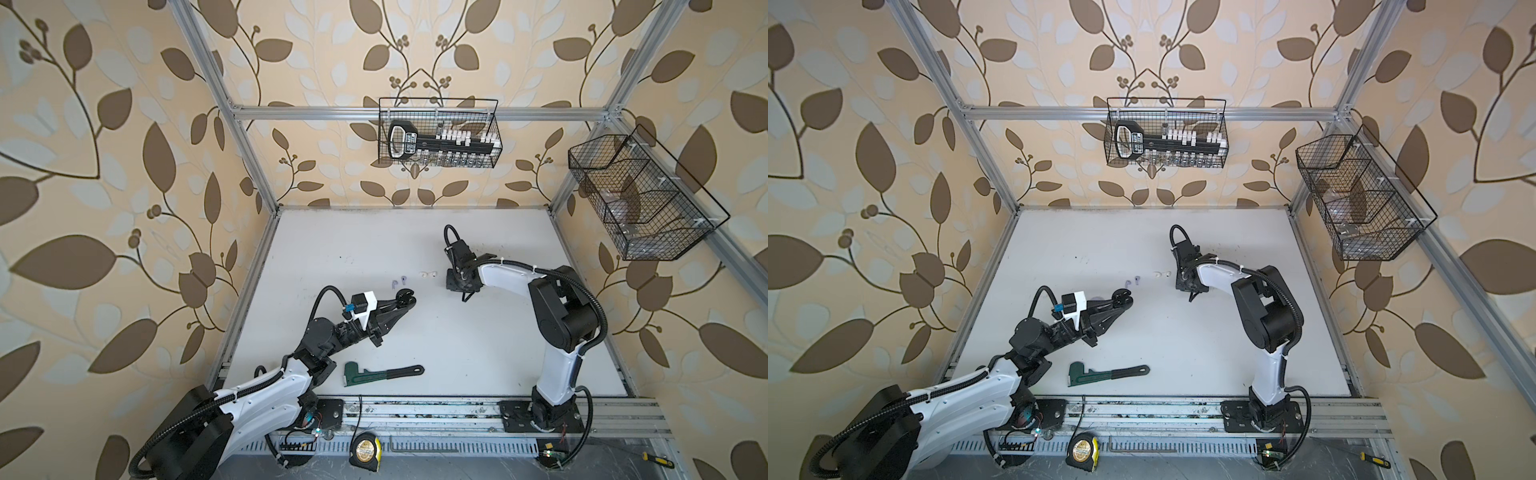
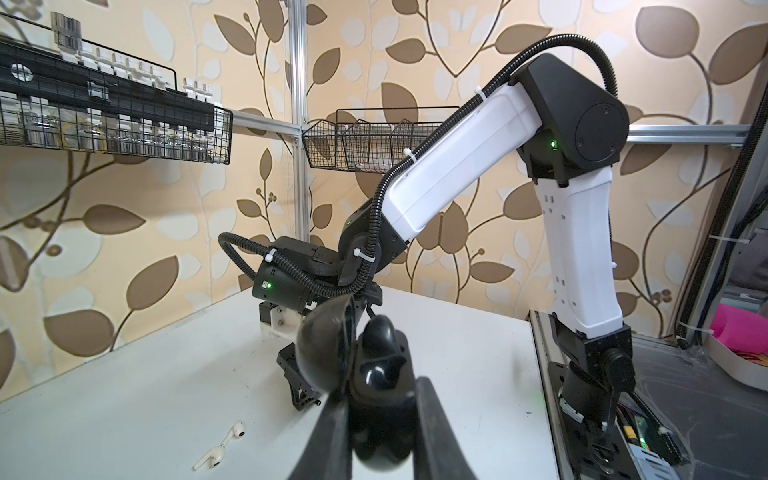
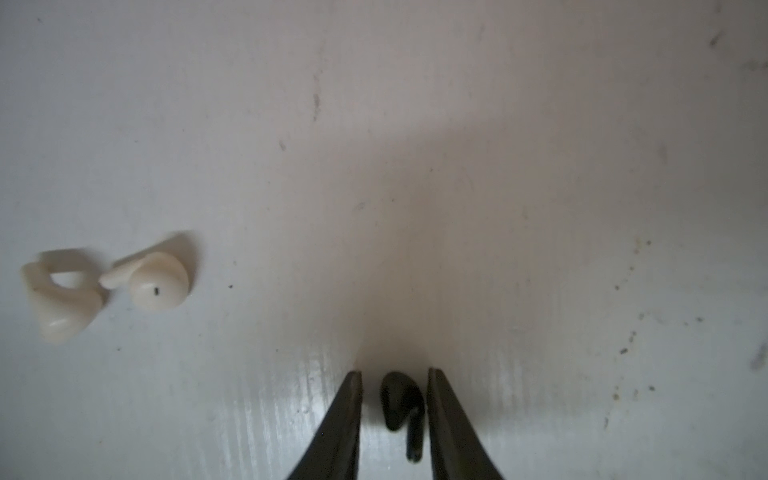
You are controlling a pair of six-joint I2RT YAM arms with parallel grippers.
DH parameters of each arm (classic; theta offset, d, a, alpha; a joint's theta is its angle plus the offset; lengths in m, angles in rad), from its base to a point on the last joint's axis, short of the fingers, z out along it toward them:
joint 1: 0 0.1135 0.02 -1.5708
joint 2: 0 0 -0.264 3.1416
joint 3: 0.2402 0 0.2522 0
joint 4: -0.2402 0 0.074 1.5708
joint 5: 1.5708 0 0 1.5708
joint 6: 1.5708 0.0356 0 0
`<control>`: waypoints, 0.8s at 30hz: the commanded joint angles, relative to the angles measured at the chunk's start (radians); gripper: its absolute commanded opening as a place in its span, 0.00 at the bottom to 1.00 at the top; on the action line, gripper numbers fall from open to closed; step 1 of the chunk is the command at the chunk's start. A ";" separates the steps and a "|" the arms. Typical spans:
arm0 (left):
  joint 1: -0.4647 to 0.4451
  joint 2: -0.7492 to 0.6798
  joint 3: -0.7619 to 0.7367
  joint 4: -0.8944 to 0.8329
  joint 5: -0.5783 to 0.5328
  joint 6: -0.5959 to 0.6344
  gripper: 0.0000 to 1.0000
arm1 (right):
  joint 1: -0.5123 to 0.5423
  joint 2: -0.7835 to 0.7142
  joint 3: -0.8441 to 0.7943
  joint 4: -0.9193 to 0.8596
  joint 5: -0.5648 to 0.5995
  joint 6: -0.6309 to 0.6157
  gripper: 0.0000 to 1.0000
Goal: Insert the wireless bluetooth earbuds into the charging case
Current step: 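Close the right gripper on the black earbud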
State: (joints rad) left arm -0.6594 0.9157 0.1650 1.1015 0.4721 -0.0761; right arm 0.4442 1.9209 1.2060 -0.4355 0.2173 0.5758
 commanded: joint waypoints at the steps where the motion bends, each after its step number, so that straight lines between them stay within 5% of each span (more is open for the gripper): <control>1: 0.006 -0.015 0.031 0.032 0.017 0.028 0.00 | 0.008 0.016 -0.020 -0.060 -0.013 0.009 0.28; 24: 0.004 0.010 0.034 0.028 0.015 0.039 0.00 | -0.007 0.026 -0.016 -0.062 -0.002 -0.002 0.21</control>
State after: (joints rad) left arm -0.6594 0.9199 0.1650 1.0939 0.4721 -0.0597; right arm 0.4427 1.9209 1.2060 -0.4374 0.2203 0.5789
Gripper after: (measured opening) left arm 0.221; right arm 0.206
